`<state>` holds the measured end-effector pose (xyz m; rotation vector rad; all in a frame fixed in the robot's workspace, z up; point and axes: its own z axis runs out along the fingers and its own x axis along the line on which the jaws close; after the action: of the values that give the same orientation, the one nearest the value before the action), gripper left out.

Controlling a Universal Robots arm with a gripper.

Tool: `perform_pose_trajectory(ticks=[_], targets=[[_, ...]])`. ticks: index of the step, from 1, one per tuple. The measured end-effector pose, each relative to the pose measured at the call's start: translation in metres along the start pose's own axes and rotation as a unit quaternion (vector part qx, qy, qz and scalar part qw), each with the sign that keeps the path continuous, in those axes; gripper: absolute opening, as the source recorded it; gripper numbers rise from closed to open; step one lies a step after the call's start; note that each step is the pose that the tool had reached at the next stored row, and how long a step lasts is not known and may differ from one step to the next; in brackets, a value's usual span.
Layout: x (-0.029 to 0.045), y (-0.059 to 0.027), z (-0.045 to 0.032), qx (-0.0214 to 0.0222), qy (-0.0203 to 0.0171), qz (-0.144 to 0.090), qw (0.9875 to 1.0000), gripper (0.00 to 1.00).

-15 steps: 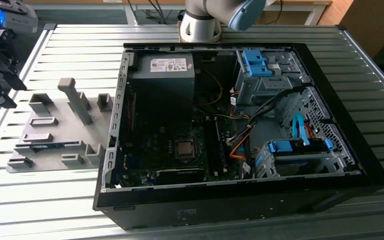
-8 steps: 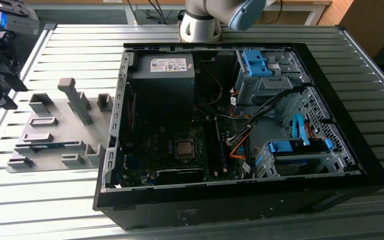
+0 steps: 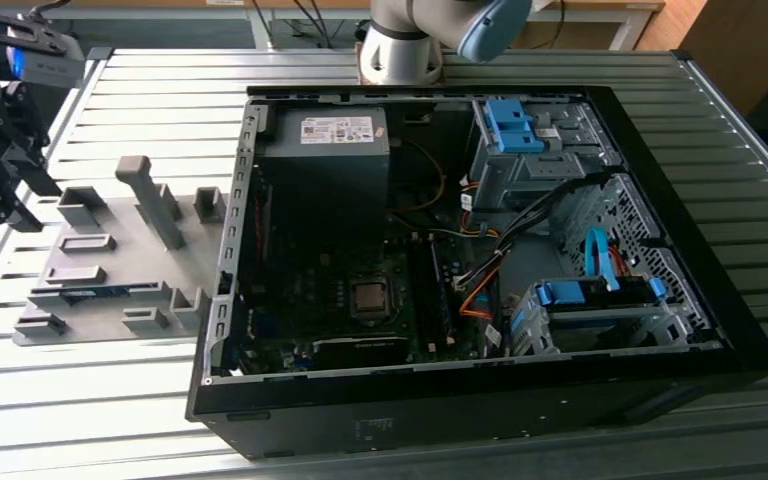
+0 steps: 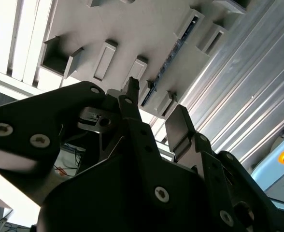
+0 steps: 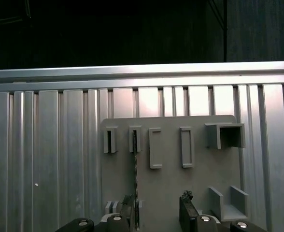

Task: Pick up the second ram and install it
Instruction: 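Pick up the second ram and move it above second insertion slot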

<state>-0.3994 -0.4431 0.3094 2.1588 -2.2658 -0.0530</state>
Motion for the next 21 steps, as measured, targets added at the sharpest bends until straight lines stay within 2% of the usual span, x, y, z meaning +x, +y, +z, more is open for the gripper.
perform_pose_trajectory(ticks=[6,7,13,21], targets=[[0.0036,-0.0005,0.0108,0.0000,0.0000,0.000,1.0000,0.48],[0.0040,-0.0005,0.0122,0.0000,0.0000,0.000,1.0000,0.41],[0.0050,-0.0009,0.0204,-0.0001,-0.0011,-0.002,1.0000,0.41],[0.0051,-0.0009,0.0220,0.0000,-0.0013,-0.002,1.0000,0.41]])
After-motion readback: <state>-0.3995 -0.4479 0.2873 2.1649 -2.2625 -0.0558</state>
